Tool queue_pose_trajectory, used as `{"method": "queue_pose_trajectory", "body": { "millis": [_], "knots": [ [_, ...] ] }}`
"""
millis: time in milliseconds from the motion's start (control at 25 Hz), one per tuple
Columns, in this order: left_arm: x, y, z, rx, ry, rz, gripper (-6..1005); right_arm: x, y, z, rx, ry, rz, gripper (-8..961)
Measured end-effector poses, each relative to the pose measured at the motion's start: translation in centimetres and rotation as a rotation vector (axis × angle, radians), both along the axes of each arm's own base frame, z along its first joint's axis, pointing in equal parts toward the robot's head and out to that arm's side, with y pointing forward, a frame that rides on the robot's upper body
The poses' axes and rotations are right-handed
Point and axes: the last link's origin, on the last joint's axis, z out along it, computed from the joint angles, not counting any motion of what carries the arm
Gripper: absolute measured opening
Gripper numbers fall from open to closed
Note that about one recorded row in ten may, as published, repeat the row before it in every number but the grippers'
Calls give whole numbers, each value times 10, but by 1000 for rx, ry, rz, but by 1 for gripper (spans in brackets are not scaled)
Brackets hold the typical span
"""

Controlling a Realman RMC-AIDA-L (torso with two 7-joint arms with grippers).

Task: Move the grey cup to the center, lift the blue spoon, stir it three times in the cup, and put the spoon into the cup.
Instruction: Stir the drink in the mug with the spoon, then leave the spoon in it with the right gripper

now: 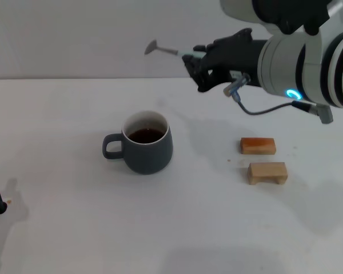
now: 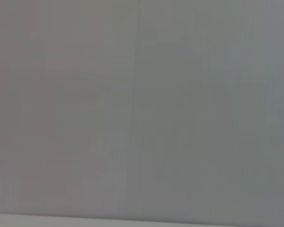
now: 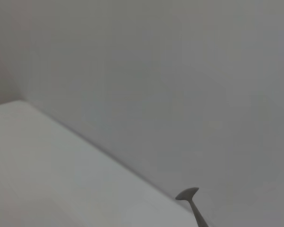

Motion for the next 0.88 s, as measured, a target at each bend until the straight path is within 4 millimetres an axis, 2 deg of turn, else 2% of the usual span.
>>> {"method": "queue_pose_trajectory", "body": {
  "millis": [480,880],
  "knots": [
    [1,-1,3,16,1,-11,-1,4,-28,-5,-129,-79,-86,161],
    [1,-2,3,16,1,-9,-1,23,-30,-25,-178,-111,-143,161]
  ]
}}
